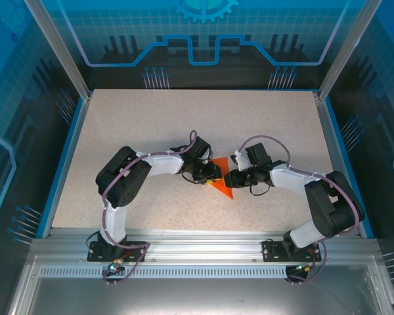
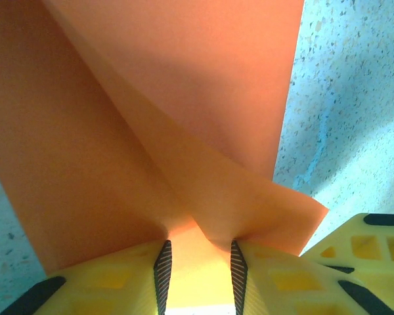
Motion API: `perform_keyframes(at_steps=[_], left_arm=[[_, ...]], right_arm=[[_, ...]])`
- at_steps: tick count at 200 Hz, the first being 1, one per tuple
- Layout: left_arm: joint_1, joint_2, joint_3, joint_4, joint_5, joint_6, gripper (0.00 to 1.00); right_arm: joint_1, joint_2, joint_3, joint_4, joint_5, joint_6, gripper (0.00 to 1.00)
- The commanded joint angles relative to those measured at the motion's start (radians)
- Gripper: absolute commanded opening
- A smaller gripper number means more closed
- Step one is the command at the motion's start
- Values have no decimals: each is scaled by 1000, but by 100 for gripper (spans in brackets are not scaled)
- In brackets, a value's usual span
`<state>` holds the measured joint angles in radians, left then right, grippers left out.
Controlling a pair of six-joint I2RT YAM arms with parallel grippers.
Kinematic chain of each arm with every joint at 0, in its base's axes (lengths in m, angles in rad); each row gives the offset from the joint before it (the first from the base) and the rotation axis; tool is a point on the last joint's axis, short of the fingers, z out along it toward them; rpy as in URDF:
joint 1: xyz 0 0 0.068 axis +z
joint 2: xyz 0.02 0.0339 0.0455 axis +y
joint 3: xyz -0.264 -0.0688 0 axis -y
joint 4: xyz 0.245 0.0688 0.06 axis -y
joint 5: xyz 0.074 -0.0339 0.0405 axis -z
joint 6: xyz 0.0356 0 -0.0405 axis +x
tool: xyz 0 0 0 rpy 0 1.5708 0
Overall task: Fold a paper plane with a square sheet of paper (fold left side to right side)
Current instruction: Fourth fold the wing at the center of the table.
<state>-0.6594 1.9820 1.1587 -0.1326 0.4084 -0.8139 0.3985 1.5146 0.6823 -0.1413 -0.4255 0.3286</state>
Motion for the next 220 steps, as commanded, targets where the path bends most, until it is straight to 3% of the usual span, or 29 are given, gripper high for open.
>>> perform_keyframes(at_steps=[1,56,100,114,188,206,220], left_arm=[[-8,29,21,-37,-22,2,35],[-7,24,17,-36,-24,2,35],[-7,23,14,-37,-26,1,34],[-7,21,13,-37,-28,1,35],[-8,23,10,-38,-29,2,35],[-8,24,11,-38,-30,2,35],[-7,26,13,-38,-29,2,35]], right_arm=[[-21,3,26,-21,1,-7,29],[-21,63,48,28,-43,19,25],[-29,75,53,34,-54,24,5],[-40,73,47,31,-54,27,3],[-79,71,10,55,-113,37,3],[-80,67,11,48,-122,32,6],[-78,46,9,30,-89,29,16]])
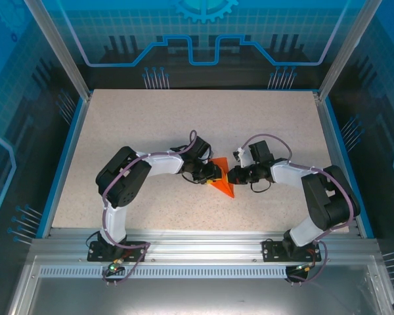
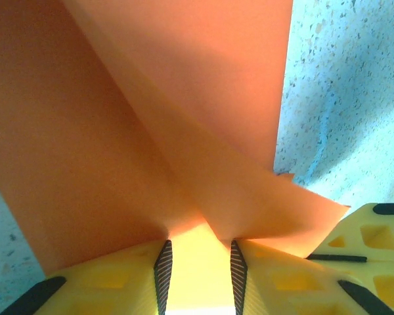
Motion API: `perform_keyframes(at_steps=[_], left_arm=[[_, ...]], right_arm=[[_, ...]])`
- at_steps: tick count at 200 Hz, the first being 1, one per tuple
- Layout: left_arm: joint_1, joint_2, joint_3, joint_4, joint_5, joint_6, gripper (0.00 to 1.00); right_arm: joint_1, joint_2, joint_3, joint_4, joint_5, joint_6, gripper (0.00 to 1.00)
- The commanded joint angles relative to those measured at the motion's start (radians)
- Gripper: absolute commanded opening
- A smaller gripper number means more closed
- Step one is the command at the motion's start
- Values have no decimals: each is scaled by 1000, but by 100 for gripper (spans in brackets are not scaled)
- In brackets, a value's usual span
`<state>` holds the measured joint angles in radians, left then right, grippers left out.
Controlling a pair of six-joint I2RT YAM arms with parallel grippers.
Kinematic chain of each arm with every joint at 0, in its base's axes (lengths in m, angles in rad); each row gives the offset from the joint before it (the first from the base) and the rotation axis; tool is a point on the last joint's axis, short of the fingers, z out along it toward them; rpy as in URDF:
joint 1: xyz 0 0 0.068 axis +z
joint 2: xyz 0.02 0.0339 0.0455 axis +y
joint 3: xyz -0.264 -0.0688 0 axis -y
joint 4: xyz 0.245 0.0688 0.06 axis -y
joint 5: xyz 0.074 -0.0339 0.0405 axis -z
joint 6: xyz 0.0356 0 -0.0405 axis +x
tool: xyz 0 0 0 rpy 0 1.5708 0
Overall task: Fold a paper plane with a square sheet of paper (fold left side to right side)
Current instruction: Fourth fold the wing at the center of the table.
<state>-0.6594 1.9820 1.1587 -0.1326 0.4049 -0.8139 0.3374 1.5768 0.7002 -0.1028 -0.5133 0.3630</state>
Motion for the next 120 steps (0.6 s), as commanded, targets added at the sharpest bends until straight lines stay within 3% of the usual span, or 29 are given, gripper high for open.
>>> perform_keyframes(at_steps=[1,19,51,120], left_arm=[[-8,27,13,-38,-26,2,35],[-7,28,13,-39,-28,2,35],[-7,26,15,-39,-28,2,35],[-8,24,19,-47,-29,7,34]], right_arm=[[-16,-19,-10,-10,2,-6,17],[-10,-72,-26,-33,73,-13,29],[35,-124,-29,-99,188,-38,38],[165,-83,-7,-140,352,-48,41]])
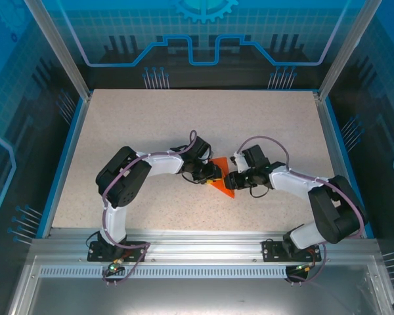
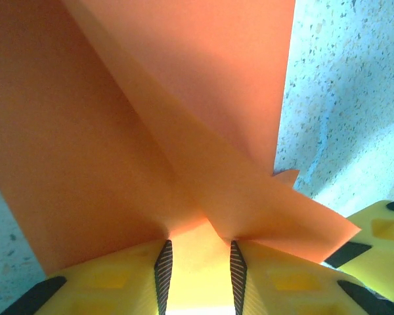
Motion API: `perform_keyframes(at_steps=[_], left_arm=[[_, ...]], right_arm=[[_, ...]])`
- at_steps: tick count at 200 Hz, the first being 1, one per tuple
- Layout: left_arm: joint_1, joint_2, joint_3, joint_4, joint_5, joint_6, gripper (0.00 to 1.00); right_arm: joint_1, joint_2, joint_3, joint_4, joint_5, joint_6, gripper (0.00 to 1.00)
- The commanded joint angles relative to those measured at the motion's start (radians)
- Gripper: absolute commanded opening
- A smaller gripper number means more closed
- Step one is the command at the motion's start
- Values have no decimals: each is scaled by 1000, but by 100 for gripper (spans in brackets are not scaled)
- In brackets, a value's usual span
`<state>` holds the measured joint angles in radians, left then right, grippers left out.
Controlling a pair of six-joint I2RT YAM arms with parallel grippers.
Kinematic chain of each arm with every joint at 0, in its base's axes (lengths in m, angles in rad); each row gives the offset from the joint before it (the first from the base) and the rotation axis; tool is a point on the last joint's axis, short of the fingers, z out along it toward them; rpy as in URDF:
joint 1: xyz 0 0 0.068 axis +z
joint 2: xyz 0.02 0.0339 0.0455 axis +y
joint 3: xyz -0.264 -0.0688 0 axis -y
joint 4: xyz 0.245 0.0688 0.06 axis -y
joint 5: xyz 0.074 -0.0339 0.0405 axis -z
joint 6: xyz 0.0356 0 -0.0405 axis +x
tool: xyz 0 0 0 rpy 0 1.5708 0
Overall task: Fold a paper plane with a square sheet of paper (fold left side to right side)
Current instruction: Fourth fold the wing at the center of the table.
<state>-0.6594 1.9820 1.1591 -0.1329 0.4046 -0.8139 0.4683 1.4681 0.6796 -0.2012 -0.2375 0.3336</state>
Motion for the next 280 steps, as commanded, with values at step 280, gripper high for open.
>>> perform_keyframes(at_steps=[280], left_arm=[[-4,-57,-49,-32,-57,16,31]], right_arm=[[42,82,8,49,-50,-18,8]])
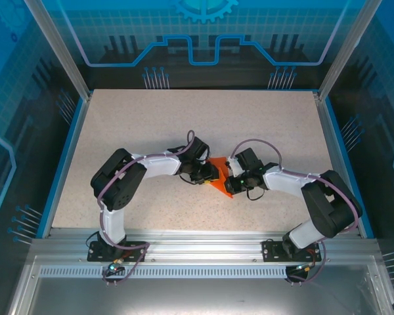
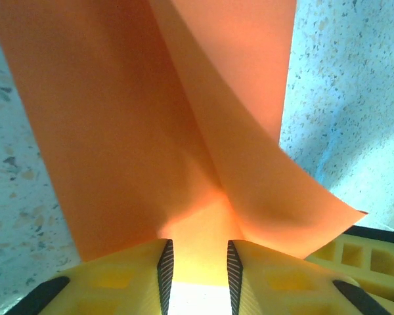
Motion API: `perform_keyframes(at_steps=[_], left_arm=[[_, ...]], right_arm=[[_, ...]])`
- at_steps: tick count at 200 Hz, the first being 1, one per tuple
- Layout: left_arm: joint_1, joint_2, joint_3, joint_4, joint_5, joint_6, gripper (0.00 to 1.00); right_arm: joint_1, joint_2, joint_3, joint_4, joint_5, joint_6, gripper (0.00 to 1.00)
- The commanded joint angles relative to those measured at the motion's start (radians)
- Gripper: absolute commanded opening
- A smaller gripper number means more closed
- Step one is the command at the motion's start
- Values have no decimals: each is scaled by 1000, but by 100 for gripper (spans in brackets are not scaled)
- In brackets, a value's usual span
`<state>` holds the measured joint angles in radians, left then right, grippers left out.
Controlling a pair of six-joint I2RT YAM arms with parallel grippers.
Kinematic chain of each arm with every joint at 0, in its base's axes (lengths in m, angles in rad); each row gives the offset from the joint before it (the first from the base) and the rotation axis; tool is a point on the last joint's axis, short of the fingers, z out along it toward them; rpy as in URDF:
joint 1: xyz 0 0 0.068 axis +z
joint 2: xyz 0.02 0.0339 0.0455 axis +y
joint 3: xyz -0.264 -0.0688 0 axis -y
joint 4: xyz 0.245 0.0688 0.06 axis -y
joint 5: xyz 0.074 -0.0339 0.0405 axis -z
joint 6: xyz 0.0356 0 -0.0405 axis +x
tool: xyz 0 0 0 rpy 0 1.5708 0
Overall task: Fold a paper plane with a square sheet of paper (fold left side to right side)
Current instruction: Fourth fold the wing at the center of the table.
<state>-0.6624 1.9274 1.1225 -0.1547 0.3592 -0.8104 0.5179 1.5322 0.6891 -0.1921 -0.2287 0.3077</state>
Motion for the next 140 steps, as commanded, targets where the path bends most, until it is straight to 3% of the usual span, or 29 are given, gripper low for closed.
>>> perform_keyframes(at_steps=[1,140], left_arm=[[-1,-1,-12,-10,-12,13,32],[-4,70,56,-12,9,2,33]], right_arm=[[-9,19,-2,41,-59,9,8],[-108,60,-74,137,-203,57,7]])
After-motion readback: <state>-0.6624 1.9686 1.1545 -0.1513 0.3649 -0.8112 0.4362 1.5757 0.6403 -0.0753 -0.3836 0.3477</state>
